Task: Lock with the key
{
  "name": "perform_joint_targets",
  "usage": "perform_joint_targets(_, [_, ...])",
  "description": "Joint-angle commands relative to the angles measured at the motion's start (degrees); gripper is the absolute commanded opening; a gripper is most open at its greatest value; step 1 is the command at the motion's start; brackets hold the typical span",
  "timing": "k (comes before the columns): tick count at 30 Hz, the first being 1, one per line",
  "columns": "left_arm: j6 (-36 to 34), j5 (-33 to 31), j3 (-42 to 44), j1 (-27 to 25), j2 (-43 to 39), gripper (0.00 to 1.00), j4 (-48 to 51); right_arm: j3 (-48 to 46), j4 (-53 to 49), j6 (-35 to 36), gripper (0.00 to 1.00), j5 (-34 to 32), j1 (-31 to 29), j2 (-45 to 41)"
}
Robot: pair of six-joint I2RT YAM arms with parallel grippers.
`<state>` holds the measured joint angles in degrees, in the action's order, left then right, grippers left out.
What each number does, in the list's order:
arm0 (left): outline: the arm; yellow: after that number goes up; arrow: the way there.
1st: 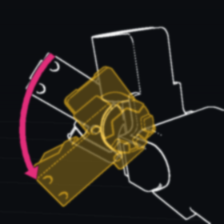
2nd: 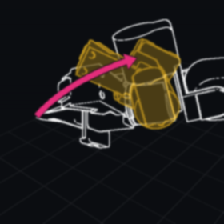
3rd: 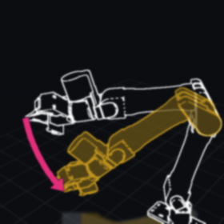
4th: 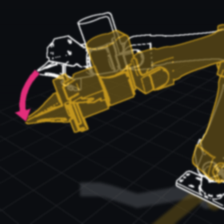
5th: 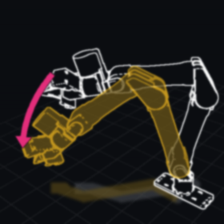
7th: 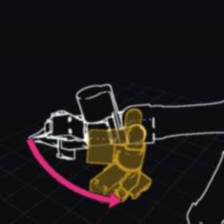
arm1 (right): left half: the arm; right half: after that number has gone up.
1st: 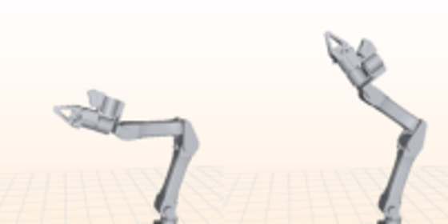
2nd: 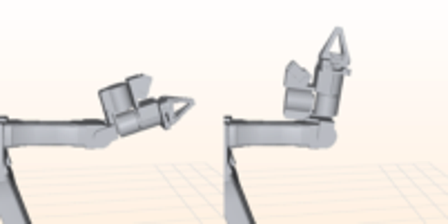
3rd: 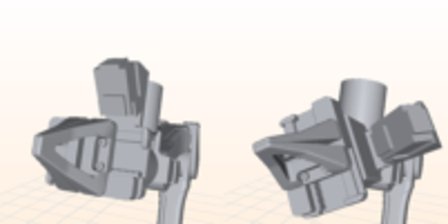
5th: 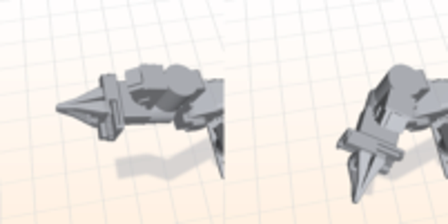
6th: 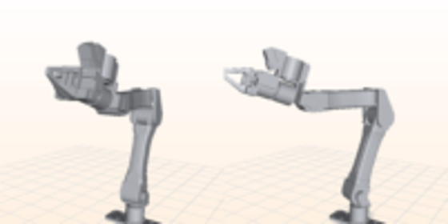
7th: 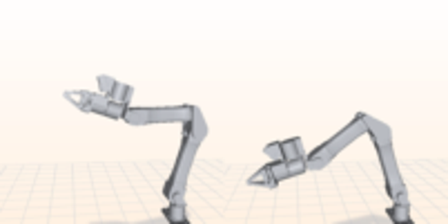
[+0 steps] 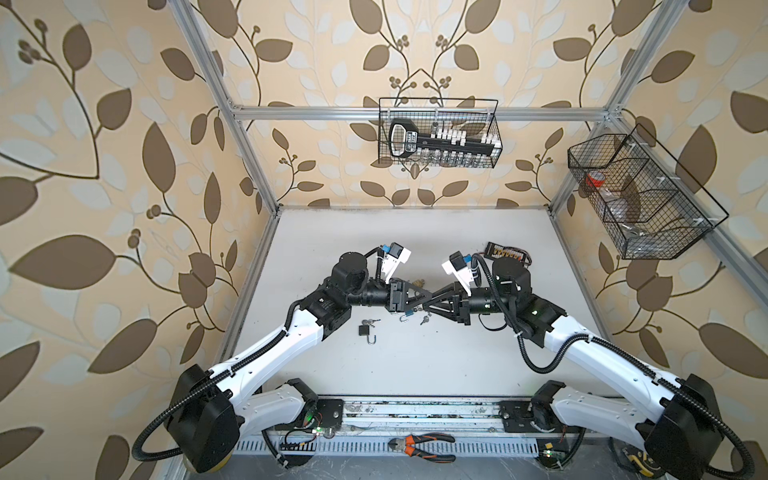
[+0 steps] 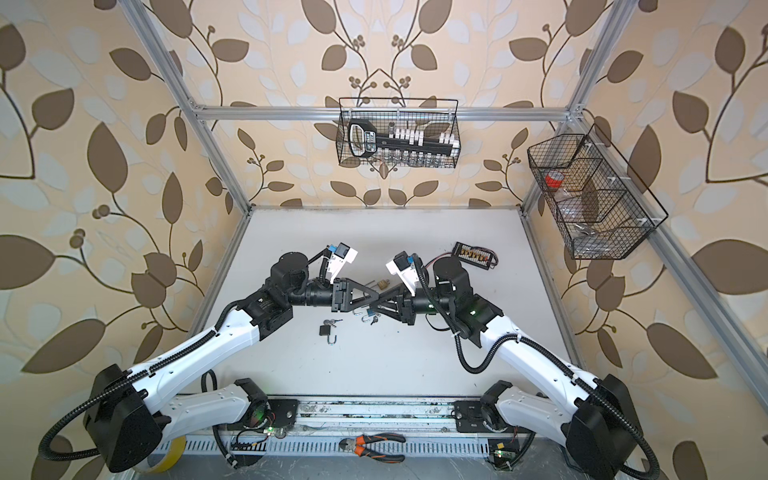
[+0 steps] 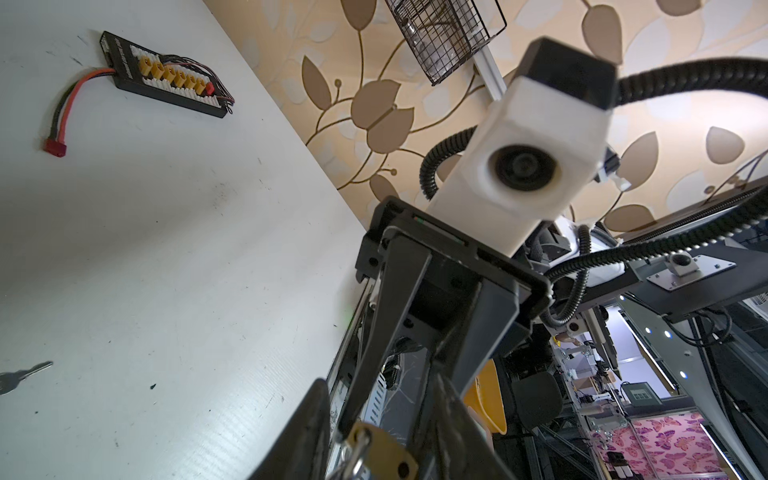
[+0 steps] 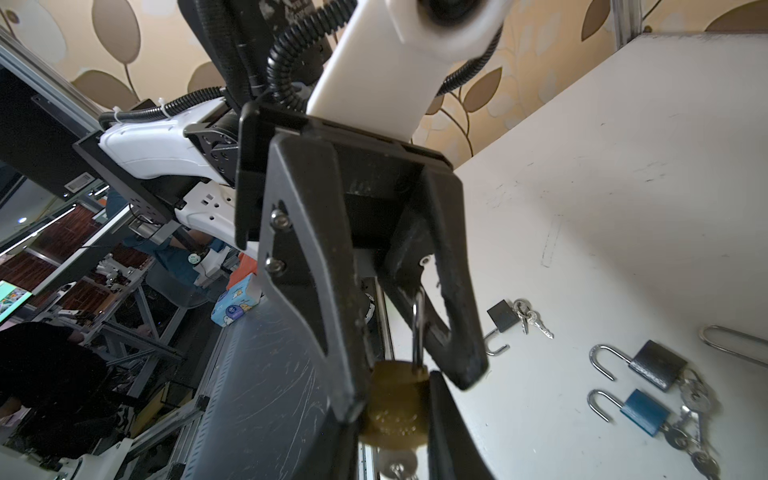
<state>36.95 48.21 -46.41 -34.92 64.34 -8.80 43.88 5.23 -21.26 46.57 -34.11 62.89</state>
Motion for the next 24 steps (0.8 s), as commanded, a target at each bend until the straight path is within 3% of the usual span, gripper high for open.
perform_joint_targets(1, [-1.7, -0.32, -1.58, -0.49, -2.18, 0.36, -1.69, -0.99, -0.49, 0.7, 0.0, -1.76, 0.72, -1.58])
perform_joint_targets(9, [-2.23, -2.03, -1.9, -0.45, -2.64, 0.29, -0.43, -1.77, -1.36, 1.15, 0.0, -1.66, 1.4, -2.98])
perform_joint_targets(19, [-1.95, -3.56, -2.28, -0.43, -2.38, 0.28, -0.52, -1.6, -2.95, 2.33, 0.0, 0.83, 1.4, -2.78])
perform_joint_targets(24, [-2.21, -3.61, -2.61, -0.43, -2.02, 0.13, 0.24, -1.25, -2.77, 2.1, 0.0, 0.62, 1.39, -2.84])
